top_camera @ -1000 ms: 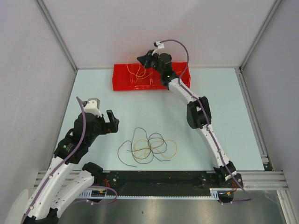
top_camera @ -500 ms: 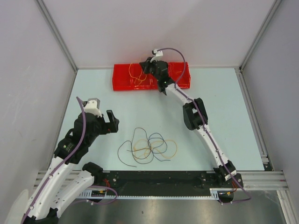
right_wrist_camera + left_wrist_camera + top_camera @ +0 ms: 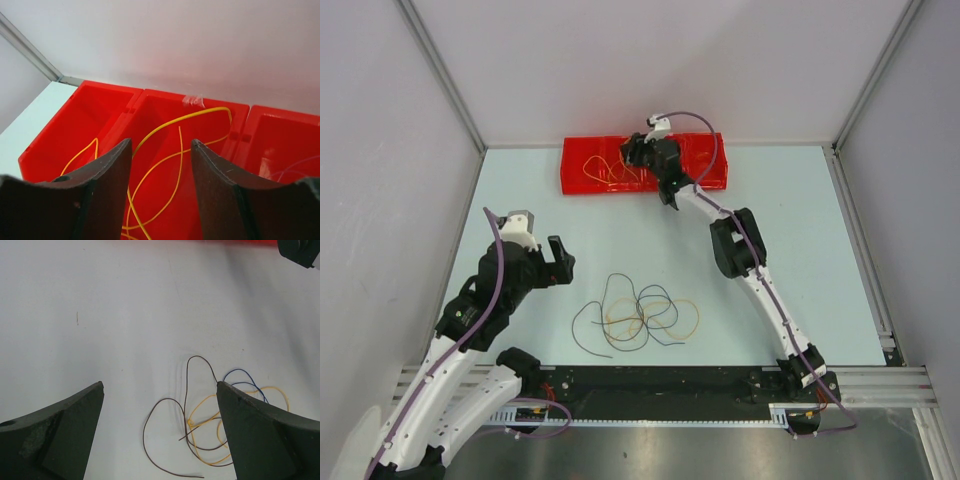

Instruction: Untangle the cables

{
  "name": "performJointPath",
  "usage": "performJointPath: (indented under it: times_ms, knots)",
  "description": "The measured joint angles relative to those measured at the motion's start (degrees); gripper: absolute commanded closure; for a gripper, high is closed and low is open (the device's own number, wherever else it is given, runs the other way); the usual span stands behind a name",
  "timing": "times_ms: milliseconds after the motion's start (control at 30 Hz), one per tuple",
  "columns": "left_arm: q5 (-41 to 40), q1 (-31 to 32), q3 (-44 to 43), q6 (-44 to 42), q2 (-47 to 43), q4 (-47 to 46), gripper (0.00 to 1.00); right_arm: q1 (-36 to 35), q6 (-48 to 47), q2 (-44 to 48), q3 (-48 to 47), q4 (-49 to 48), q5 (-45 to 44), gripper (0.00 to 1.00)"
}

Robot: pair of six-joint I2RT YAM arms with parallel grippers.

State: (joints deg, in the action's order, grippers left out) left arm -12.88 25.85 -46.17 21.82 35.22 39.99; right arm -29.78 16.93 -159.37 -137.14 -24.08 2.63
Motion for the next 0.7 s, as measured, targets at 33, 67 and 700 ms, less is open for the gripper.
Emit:
performJointPath:
  times_ms: [33, 67, 700]
  knots:
    - [0.0, 0.0, 0.0, 0.0, 0.0, 0.0, 0.00, 0.0, 0.0, 0.6, 1.1, 0.0, -0.1, 0.44]
    - [0.0, 0.0, 0.0, 0.0, 0.0, 0.0, 0.00, 0.0, 0.2, 1.6, 2.7, 0.0, -0.2, 0.44]
    - [-0.2, 0.0, 0.0, 0.0, -0.9, 0.0, 0.00, -4.9, -3.0, 22.6, 15.2, 6.3, 1.6, 0.35]
